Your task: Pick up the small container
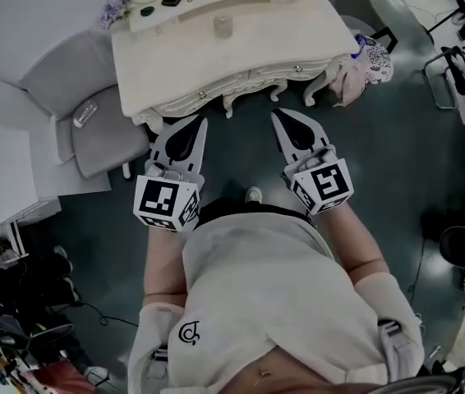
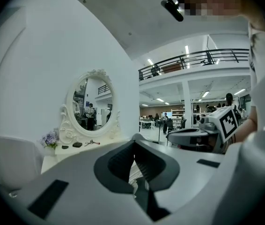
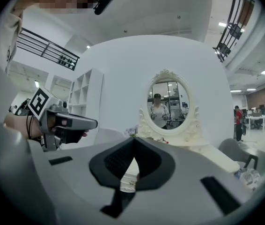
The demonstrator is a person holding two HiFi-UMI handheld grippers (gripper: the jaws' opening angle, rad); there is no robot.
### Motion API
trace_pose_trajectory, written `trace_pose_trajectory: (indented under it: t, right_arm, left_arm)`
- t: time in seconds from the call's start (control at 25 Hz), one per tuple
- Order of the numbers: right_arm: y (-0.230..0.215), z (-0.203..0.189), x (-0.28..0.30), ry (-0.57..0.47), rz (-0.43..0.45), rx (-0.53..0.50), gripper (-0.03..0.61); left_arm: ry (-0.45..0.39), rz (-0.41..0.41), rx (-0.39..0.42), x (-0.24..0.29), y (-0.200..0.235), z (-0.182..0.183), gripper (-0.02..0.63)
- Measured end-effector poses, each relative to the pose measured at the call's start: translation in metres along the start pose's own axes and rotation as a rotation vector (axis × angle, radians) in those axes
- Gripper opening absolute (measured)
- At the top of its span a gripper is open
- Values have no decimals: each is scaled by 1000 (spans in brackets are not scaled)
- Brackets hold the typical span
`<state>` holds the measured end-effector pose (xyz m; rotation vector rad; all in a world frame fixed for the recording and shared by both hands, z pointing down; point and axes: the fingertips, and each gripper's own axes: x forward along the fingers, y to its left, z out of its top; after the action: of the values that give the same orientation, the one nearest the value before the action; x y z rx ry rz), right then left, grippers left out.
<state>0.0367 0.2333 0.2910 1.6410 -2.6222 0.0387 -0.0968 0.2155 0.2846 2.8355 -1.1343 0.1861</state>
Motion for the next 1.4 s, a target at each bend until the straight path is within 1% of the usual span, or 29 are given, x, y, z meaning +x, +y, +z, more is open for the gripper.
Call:
trace_pose_trajectory:
  t: [0.16,0.4,0.52,0.64,0.72,0.8,0.92,1.04,1.2,1.28,1.4]
  right_arm:
    - [-33,-8,19,9,20,20,6]
    - [-72,-25,70,33,52,42,6]
    - [-90,-27,105,40,74,32,6]
    - [-114,-27,148,49,91,24,6]
    - [-131,-26,176,53,93,22,7]
    - [-149,-29,204,63,88,23,6]
    - [-172,-38,245,94,89,26,7]
    - [-191,-51,282,118,96,32,7]
    - [-211,-77,321,159,101,63,8]
    - [-213,-90,336,188,119,76,7]
    - [-213,-106,354,225,154,86,7]
  left_arm:
    - [33,15,0,38,5,-6,12]
    - [59,41,-8,96,37,-17,12]
    - [66,41,-20,131,61,-21,11]
    - [54,39,-31,172,92,-16,11]
    - [49,40,-29,198,114,-14,12]
    - [62,34,-28,224,134,-17,11]
    - [90,11,-41,260,163,-28,11]
    - [86,7,-65,290,190,-37,12]
    - [94,9,-39,322,212,-55,11]
    - [107,33,-61,330,222,-68,12]
    - [137,96,-113,337,237,-93,12]
